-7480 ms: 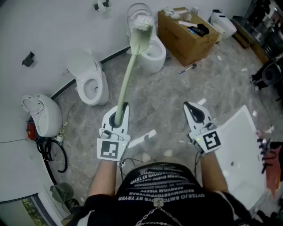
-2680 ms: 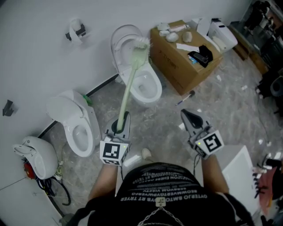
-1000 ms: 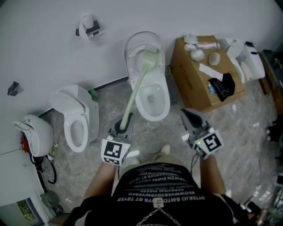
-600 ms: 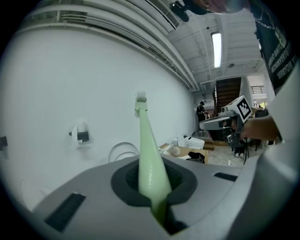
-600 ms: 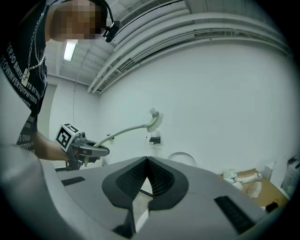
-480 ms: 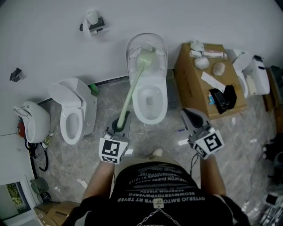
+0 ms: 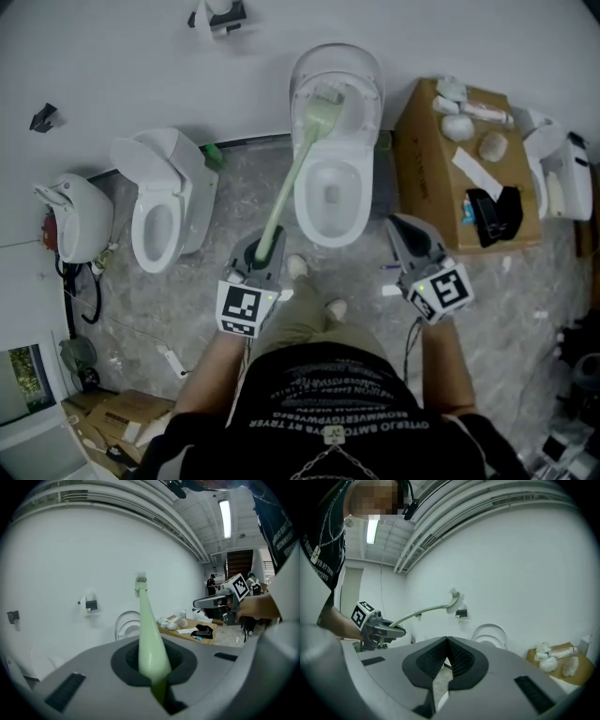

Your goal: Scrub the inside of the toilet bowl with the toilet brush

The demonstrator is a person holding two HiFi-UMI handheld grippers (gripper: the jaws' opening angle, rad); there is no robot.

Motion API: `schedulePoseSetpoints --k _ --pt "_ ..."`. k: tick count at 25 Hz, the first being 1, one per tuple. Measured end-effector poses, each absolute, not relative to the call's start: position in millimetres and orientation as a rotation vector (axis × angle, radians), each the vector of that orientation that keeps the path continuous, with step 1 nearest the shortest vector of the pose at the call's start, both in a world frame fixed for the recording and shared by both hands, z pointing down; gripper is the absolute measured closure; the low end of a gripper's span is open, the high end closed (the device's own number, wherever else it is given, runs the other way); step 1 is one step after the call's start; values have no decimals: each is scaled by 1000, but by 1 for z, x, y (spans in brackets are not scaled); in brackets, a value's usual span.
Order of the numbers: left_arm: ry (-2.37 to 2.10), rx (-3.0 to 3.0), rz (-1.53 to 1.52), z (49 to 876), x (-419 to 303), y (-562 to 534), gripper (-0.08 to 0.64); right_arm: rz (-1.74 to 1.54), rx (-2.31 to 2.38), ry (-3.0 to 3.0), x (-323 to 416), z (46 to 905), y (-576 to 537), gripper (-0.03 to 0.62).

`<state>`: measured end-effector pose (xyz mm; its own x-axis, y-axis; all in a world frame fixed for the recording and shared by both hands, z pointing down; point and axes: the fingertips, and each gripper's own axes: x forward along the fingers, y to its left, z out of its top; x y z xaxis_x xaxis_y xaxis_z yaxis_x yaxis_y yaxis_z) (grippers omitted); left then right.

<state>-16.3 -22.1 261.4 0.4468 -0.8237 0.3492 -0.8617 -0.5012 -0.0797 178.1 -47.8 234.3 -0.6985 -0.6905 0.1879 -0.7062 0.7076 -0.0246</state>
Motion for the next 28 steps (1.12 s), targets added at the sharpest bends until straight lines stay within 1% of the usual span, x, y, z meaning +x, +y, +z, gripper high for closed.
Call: schedulePoseSetpoints --k 7,15,22,25,28 --pt "-1478 2586 540 300 -13 -43 558 161 1152 -2741 161 267 -69 591" --pt "-1441 2733 540 303 12 -98 558 156 1189 -2722 145 294 -102 591" --pt "-1513 2697 402 308 29 -155 558 102 1243 -2727 130 298 -145 591" --pt "-1546 2643 360 327 24 -176 558 119 1238 -2726 121 305 -154 591" --pt "-1618 2585 356 345 8 -188 558 172 1239 -2683 122 337 -161 591"
